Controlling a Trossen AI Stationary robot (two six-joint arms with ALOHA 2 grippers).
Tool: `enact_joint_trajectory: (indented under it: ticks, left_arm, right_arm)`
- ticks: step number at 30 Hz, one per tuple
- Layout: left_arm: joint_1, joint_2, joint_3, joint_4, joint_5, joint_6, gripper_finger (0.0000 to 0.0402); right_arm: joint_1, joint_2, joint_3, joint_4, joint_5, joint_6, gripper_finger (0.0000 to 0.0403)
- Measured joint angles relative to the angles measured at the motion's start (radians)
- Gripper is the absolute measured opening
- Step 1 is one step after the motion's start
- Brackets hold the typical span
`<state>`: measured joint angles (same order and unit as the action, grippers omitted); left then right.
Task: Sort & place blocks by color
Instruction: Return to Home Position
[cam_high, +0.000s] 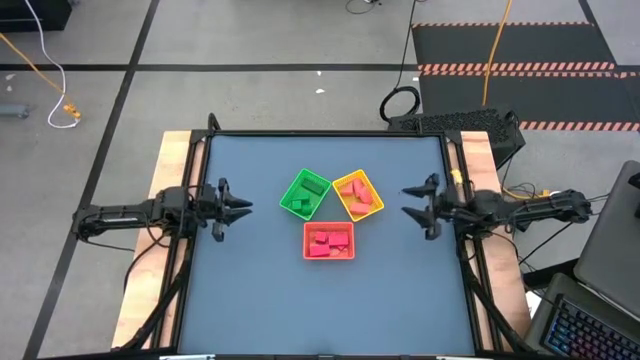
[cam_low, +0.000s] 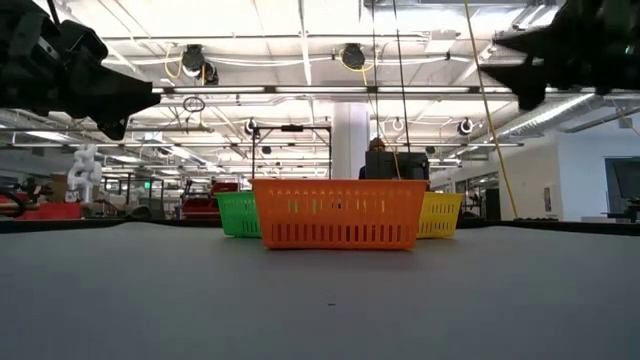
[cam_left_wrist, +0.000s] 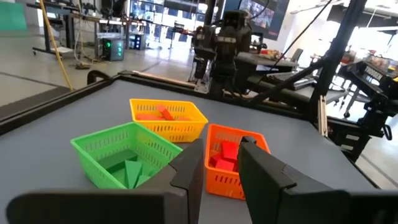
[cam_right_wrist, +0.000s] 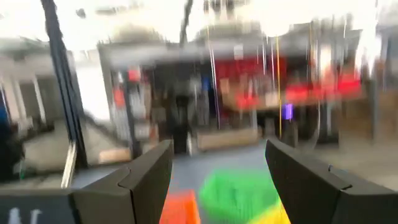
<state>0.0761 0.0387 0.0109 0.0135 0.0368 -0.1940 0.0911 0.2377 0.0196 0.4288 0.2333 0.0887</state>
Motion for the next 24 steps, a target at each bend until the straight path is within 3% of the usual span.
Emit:
enact_joint_trajectory:
  ticks: [2, 5, 13, 17, 24]
  left_arm:
    - [0.000, 0.001, 0.000, 0.000, -0.002, 0.000, 0.0097]
    - [0.000, 0.002, 0.000, 0.000, -0.002, -0.013, 0.0097]
    - [0.000, 0.002, 0.000, -0.001, -0.006, 0.000, 0.0097]
    - [0.000, 0.009, 0.000, -0.001, -0.011, 0.001, 0.0097]
    - [0.000, 0.048, 0.000, -0.002, -0.011, 0.005, 0.0097]
  right_arm:
    - [0.000, -0.005, 0.000, 0.086, -0.015, -0.062, 0.0254]
    - [0.000, -0.012, -0.001, 0.061, -0.019, -0.106, 0.0254]
    - [0.000, -0.015, -0.002, -0.291, 0.121, 0.039, 0.0237]
    - [-0.002, 0.011, -0.003, -0.346, 0.103, 0.094, 0.0181]
    - [-0.003, 0.013, -0.004, -0.340, 0.061, 0.044, 0.0026]
